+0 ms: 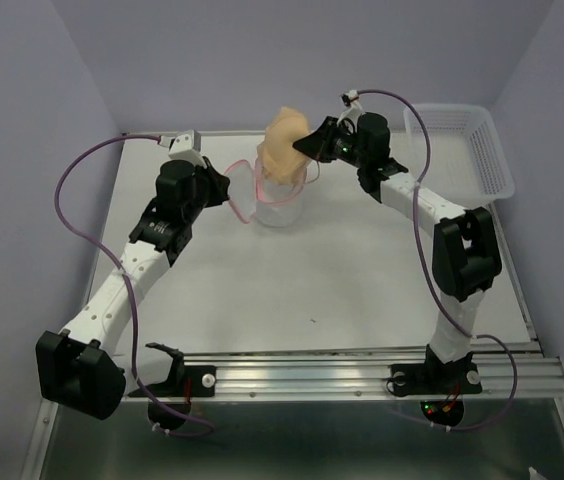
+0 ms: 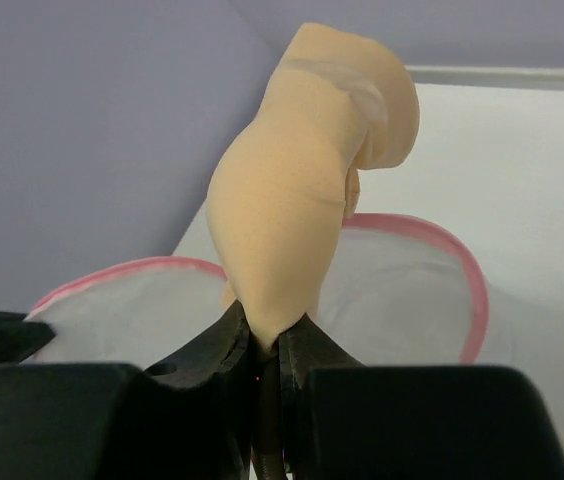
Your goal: Place the bra in the laundry bag and zip it closed
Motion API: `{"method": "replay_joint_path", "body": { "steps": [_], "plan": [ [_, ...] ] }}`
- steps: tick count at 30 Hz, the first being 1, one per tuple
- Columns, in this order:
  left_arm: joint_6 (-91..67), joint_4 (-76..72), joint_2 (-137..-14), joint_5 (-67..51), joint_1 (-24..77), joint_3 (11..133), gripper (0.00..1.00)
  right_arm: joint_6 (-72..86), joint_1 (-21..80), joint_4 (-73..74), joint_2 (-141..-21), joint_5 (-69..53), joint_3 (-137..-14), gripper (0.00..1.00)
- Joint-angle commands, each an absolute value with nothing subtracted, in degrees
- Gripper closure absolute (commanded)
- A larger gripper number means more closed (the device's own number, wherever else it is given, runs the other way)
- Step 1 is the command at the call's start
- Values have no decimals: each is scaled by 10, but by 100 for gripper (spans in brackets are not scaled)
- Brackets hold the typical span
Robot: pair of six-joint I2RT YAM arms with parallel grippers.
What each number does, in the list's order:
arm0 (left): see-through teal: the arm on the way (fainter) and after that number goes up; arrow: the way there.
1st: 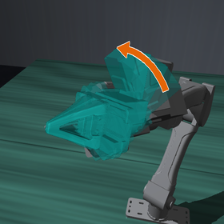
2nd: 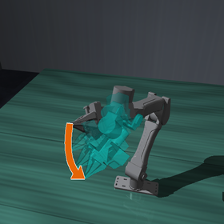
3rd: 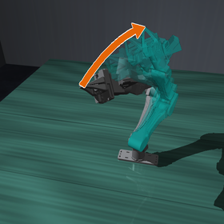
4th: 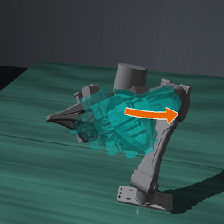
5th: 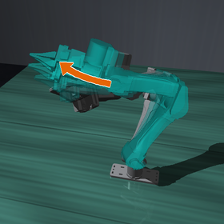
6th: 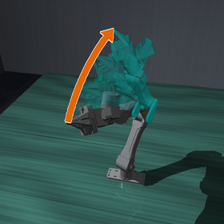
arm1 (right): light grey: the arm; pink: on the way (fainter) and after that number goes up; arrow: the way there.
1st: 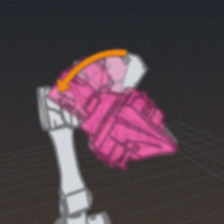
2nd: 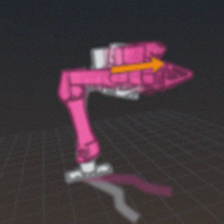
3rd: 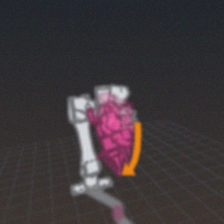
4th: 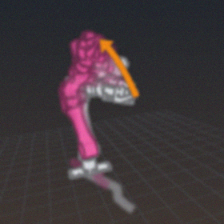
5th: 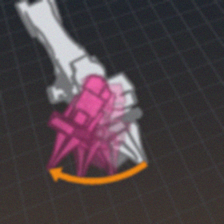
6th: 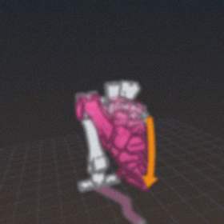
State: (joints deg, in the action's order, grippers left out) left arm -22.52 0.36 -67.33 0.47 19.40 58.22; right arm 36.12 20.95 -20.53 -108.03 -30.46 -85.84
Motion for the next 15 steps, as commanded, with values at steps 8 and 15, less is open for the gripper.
{"method": "replay_joint_path", "body": {
  "steps": [8,15],
  "plan": [
    [-239,-19,-656,11,197,607,100,252,288,-78,-1103,-121,-887,99],
    [-241,-15,-654,9,197,620,100,216,333,-9,-1125,-67,-900,99]
  ]
}}
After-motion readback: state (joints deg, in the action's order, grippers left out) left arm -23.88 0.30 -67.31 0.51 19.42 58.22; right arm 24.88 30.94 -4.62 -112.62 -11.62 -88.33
